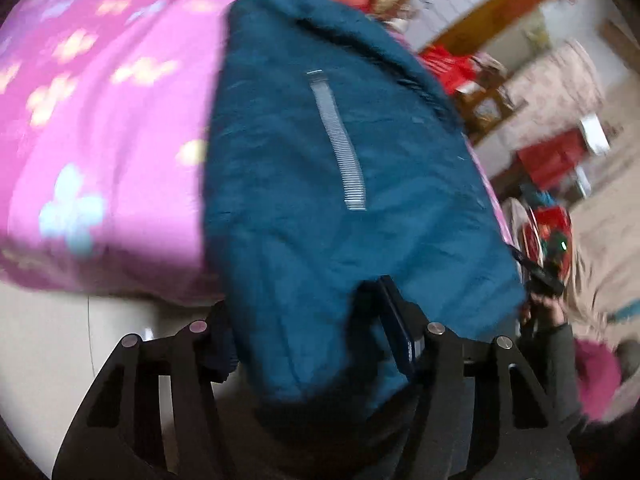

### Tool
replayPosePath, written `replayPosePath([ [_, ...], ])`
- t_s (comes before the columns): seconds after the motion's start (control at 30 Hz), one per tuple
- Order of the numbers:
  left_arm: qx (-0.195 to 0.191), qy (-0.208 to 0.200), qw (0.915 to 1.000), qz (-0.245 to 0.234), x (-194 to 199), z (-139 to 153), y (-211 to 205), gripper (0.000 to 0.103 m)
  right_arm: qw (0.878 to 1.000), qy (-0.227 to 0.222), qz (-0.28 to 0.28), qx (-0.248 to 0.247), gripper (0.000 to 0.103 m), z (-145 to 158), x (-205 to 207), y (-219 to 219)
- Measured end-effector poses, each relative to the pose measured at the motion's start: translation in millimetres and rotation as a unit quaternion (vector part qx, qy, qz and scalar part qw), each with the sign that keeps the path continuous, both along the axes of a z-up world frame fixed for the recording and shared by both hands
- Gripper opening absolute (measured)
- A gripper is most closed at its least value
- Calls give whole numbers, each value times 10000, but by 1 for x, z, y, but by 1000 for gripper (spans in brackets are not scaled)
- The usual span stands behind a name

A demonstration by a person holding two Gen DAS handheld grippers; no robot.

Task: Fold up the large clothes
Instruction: 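Fold the held jacket half over the other half with the left gripper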

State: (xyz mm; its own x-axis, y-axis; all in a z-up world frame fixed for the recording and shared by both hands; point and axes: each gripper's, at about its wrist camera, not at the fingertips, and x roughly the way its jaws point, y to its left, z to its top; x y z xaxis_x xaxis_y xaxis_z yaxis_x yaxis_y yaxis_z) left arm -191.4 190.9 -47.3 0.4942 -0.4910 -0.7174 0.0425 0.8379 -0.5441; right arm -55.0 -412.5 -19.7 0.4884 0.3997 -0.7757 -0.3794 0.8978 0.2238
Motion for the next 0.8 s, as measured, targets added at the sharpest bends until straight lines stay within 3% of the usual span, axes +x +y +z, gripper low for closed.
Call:
replayPosePath([
  [0.17, 621, -584, 9962, -203, -5, 26, -20, 57, 9999, -3, 89, 120, 103, -3, -16, -9],
  [0.3, 1057, -561, 9927, -123, 16, 19, -28, 57, 9990, 155, 148, 380, 103, -6, -22, -16],
  [0.5, 1113, -519, 9924, -14, 34, 10, -26, 57, 9957, 322, 359, 790, 102, -8, -26, -20],
  [0.57, 1149, -524, 9920, -37, 35, 11, -27, 57, 9908, 597, 468, 1121, 102, -13, -25, -22],
  [0.63, 1207, -549, 9912, -49, 33, 12, -27, 57, 9867, 777, 630, 1278, 96, -16, -26, -20],
  [0.8, 1171, -600, 9912, 137, 32, 15, -20, 50, 9817, 807, 976, 1420, 92, -13, -31, -10],
])
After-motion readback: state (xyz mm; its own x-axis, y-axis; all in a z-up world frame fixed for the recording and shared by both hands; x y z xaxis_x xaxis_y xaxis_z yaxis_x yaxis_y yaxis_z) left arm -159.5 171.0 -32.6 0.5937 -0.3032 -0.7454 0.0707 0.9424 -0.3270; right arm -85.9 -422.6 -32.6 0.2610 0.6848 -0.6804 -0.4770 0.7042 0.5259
